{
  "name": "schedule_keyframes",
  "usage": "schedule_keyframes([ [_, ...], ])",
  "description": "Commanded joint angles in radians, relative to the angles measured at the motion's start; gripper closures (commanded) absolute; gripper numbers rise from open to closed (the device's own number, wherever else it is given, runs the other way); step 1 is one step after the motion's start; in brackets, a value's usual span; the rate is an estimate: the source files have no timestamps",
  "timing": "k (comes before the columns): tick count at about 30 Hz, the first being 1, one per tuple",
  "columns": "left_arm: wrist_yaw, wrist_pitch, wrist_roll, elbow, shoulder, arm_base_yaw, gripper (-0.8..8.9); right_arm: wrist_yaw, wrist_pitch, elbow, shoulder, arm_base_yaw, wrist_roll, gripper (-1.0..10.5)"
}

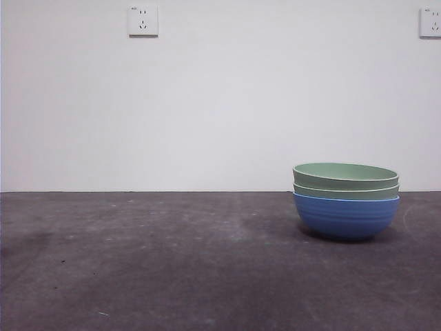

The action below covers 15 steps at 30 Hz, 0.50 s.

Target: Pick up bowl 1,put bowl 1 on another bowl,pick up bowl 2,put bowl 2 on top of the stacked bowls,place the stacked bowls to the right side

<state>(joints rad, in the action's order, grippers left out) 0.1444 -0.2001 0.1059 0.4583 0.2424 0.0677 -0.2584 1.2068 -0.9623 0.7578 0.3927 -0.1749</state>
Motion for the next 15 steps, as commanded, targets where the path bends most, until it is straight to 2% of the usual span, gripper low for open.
schedule_keyframes([
  [1, -0.019, 0.028, -0.064, -0.127, -0.074, -0.022, 8.17, 0.003, -0.005, 0.008, -0.001, 0.001, 0.008, 9.4],
  [7, -0.024, 0.050, -0.088, -0.289, -0.153, -0.043, 8.17, 0.003, -0.005, 0.008, -0.001, 0.001, 0.008, 9.4],
  [15, -0.039, 0.049, -0.088, -0.394, -0.200, -0.044, 8.17, 0.003, -0.005, 0.008, -0.001, 0.001, 0.008, 9.4],
])
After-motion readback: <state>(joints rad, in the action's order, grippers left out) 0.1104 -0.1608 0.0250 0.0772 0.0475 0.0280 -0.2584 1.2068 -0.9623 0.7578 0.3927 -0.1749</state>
